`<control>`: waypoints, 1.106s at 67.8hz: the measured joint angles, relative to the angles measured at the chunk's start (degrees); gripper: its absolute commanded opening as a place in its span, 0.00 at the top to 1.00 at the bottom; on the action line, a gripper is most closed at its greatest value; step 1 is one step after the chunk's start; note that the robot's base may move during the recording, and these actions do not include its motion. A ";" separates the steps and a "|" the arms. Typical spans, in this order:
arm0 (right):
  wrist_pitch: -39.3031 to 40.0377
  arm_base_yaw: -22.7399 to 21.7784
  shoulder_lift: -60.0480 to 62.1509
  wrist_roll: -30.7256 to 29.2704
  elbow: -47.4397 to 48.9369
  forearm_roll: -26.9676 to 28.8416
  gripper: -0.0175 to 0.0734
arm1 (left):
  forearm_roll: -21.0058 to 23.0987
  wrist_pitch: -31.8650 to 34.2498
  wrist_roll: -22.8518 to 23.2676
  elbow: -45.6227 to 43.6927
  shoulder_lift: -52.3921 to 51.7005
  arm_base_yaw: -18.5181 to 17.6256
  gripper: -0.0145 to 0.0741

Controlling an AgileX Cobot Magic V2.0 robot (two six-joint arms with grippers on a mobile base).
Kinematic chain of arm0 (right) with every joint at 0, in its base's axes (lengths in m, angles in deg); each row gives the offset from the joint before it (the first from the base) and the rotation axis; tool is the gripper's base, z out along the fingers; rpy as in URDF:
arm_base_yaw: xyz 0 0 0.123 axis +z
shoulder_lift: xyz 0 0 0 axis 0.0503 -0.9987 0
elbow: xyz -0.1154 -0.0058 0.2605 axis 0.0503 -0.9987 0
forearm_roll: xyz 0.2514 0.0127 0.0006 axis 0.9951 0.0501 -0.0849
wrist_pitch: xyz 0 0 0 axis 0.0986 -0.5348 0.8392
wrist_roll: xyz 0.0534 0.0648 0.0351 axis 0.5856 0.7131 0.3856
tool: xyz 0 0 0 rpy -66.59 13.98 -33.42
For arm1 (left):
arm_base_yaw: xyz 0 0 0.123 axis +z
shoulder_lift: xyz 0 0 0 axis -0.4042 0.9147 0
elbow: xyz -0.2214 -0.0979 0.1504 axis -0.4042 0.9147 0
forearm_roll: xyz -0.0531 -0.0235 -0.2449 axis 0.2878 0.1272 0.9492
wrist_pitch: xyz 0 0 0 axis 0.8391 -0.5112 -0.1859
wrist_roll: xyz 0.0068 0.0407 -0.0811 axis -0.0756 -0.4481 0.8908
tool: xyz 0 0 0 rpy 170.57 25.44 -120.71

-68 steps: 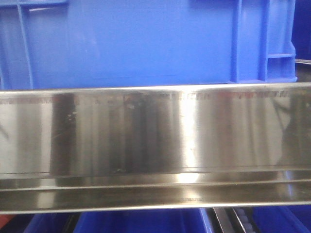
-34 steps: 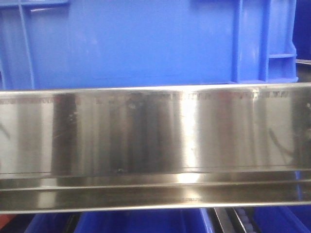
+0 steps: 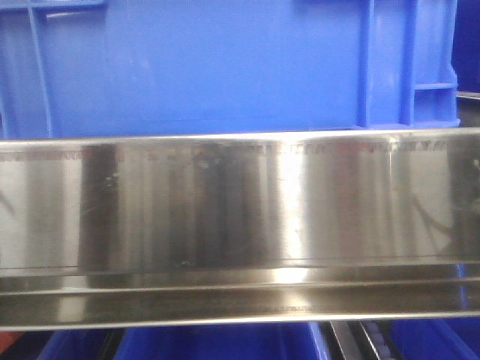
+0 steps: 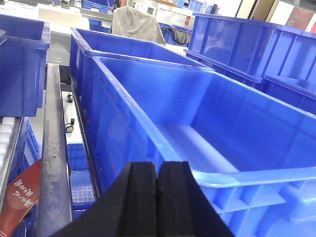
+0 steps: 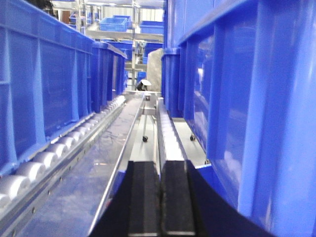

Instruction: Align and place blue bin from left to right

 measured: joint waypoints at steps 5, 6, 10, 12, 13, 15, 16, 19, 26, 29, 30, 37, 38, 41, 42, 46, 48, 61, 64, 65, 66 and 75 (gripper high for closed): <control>-0.21 0.00 0.00 0.00 0.00 0.00 0.99 | 0.00 0.00 0.00 0.00 0.00 0.00 0.96; -0.21 0.00 0.00 0.00 0.00 0.00 0.99 | 0.00 0.00 0.00 0.00 0.00 0.00 0.96; -0.30 0.00 0.00 0.00 0.00 0.00 0.99 | 0.00 0.00 0.00 0.00 0.00 0.00 0.96; -0.42 0.00 0.00 0.00 0.00 0.00 0.99 | 0.00 0.00 0.00 0.00 0.00 0.00 0.96; -0.42 0.00 0.00 0.00 0.00 0.00 0.99 | 0.00 0.00 0.00 0.00 0.00 0.00 0.96; -0.42 0.00 0.00 0.00 0.00 0.00 0.99 | 0.00 0.00 0.00 0.00 0.00 0.00 0.96; -0.42 0.00 0.00 0.00 0.00 0.00 0.99 | 0.00 0.00 0.00 0.00 0.00 0.00 0.96; -0.42 0.00 0.00 0.00 0.00 0.00 0.99 | 0.00 0.00 0.00 0.00 0.00 0.00 0.96; -0.42 0.00 0.00 0.00 0.00 0.00 0.99 | 0.00 0.00 0.00 0.00 0.00 0.00 0.96; -0.42 0.00 0.00 0.00 0.00 0.00 0.99 | 0.00 0.00 0.00 0.00 0.00 0.00 0.96; -0.42 0.00 0.00 0.00 0.00 0.00 0.99 | 0.00 0.00 0.00 0.00 0.00 0.00 0.96; -0.42 0.00 0.00 0.00 0.00 0.00 0.99 | 0.00 0.00 0.00 0.00 0.00 0.00 0.96; -0.42 0.00 0.00 0.00 0.00 0.00 0.99 | 0.00 0.00 0.00 0.00 0.00 0.00 0.96; -0.42 0.00 0.00 0.00 0.00 0.00 0.99 | 0.00 0.00 0.00 0.00 0.00 0.00 0.96; -0.42 0.00 0.00 0.00 0.00 0.00 0.99 | 0.00 0.00 0.00 0.00 0.00 0.00 0.96; -0.42 0.00 0.00 0.00 0.00 0.00 0.99 | 0.00 0.00 0.00 0.00 0.00 0.00 0.96; -0.42 0.00 0.00 0.00 0.00 0.00 0.99 | -0.14 -0.12 0.00 0.00 0.00 0.00 0.96; -0.42 0.00 0.00 0.00 0.00 0.00 0.99 | -1.17 -3.93 0.00 0.39 -1.65 0.27 0.96; -0.42 0.00 0.00 0.00 0.00 0.00 0.99 | -1.44 -4.09 -0.68 0.83 -2.92 0.81 0.96; -0.42 0.00 0.00 0.00 0.00 0.00 0.99 | -1.61 -4.09 -1.26 1.00 -3.40 1.08 0.96; -0.42 0.00 0.00 0.00 0.00 0.00 0.99 | -1.61 -4.09 -2.00 1.38 -3.93 1.35 0.96; -0.42 0.00 0.00 0.00 0.00 0.00 0.99 | 3.81 -3.62 -15.86 5.76 -10.74 5.96 0.96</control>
